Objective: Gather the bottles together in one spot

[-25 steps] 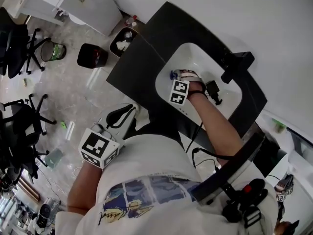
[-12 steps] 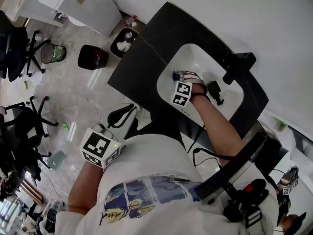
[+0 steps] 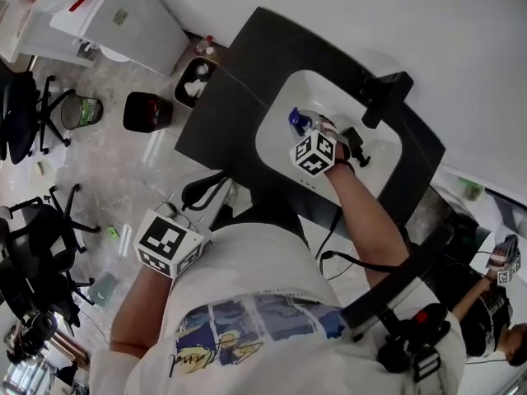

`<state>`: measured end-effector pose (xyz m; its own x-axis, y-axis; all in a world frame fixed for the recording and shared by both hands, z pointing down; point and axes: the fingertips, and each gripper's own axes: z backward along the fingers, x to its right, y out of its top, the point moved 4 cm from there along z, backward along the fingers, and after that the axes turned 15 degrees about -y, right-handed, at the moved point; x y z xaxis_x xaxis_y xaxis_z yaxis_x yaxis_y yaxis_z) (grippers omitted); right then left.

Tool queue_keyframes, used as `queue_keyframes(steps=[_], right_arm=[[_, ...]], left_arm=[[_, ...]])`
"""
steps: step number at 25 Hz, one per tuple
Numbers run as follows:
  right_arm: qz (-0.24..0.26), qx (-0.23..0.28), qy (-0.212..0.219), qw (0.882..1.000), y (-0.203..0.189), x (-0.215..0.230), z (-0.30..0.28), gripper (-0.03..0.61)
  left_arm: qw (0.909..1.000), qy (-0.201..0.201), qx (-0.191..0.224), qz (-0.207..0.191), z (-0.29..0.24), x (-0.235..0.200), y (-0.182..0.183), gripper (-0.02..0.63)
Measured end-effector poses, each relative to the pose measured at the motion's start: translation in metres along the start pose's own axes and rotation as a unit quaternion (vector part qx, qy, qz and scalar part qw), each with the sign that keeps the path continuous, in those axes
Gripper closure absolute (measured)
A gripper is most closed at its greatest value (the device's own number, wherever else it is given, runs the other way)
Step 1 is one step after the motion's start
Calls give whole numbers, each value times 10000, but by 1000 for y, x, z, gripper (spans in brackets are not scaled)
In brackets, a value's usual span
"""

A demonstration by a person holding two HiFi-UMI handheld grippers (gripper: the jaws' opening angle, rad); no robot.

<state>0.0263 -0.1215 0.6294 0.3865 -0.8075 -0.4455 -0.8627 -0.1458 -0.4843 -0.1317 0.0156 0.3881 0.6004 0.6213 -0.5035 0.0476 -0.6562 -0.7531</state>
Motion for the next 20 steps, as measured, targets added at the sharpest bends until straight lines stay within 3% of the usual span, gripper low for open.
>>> queue_keyframes(steps=[5,14,20], right_arm=[[-1303,346,-340,9903,22,36,28,495],[-2250,1207,-805,9635,73,101,73,495],[-2614,1777,-974,9437,101,153,76,497]], left_arm=[[9998,-128,-28,-130,1,4,2,583],[9995,-166,9,-263,7,12,3,583],[9996,-65,52,-284,7,14,5,583]])
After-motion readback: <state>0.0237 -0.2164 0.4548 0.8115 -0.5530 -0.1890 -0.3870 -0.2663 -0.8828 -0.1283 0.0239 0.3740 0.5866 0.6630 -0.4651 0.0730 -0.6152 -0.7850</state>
